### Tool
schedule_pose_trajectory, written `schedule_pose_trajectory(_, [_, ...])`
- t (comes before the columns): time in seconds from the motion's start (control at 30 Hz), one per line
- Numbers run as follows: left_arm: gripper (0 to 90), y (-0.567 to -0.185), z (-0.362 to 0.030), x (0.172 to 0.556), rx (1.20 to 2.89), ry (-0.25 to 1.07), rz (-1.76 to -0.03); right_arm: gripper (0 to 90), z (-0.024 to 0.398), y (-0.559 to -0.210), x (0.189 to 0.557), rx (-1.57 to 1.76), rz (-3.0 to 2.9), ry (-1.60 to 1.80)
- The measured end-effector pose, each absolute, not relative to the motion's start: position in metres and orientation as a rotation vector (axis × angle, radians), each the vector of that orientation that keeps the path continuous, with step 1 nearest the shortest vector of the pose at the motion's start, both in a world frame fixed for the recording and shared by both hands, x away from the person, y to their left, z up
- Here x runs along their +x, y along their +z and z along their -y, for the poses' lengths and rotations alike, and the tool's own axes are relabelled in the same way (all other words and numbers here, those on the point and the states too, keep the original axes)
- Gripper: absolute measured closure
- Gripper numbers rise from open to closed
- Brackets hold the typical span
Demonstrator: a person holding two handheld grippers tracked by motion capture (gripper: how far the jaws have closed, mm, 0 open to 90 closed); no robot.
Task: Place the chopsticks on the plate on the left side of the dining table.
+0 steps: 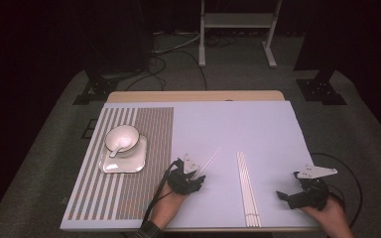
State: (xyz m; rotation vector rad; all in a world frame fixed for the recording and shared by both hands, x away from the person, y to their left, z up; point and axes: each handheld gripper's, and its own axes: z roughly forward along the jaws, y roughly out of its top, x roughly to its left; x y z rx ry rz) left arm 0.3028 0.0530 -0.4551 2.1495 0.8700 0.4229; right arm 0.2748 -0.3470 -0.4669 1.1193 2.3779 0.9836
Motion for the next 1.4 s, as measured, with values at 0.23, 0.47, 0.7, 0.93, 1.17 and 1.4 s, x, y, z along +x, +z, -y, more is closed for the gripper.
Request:
schedule_pose_trajectory(0.23, [65.6,-0.4579,-0.0582,0.3008,2.149,0.404,-0.896,0.0,0.3470,-0.4669,0.2748,1.119,-2.378,0.984])
schedule_pose_trajectory(0.47, [71.9,-0.4575,-0.0597,0.3022,2.152,0.402,-0.899,0.0,0.3470,-0.4669,0.2748,1.119,-2.378,0.984])
schedule_pose_trajectory(0.7, [76.2,-0.4577,-0.0613,0.3031,2.149,0.396,-0.902,0.0,0.3470,-0.4669,0.2748,1.119,-2.378,0.984])
schedule_pose_trajectory(0.93, [81.8,-0.4578,-0.0623,0.3036,2.148,0.389,-0.900,0.0,0.3470,-0.4669,0.2748,1.119,-2.378,0.984])
schedule_pose_trajectory(1.17, [83.1,-0.4576,-0.0637,0.3041,2.148,0.376,-0.898,0.0,0.3470,-0.4670,0.2748,1.119,-2.378,0.984])
schedule_pose_trajectory(1.4, [83.9,-0.4576,-0.0629,0.3034,2.164,0.393,-0.867,0.0,0.3470,-0.4669,0.2748,1.119,-2.378,0.984])
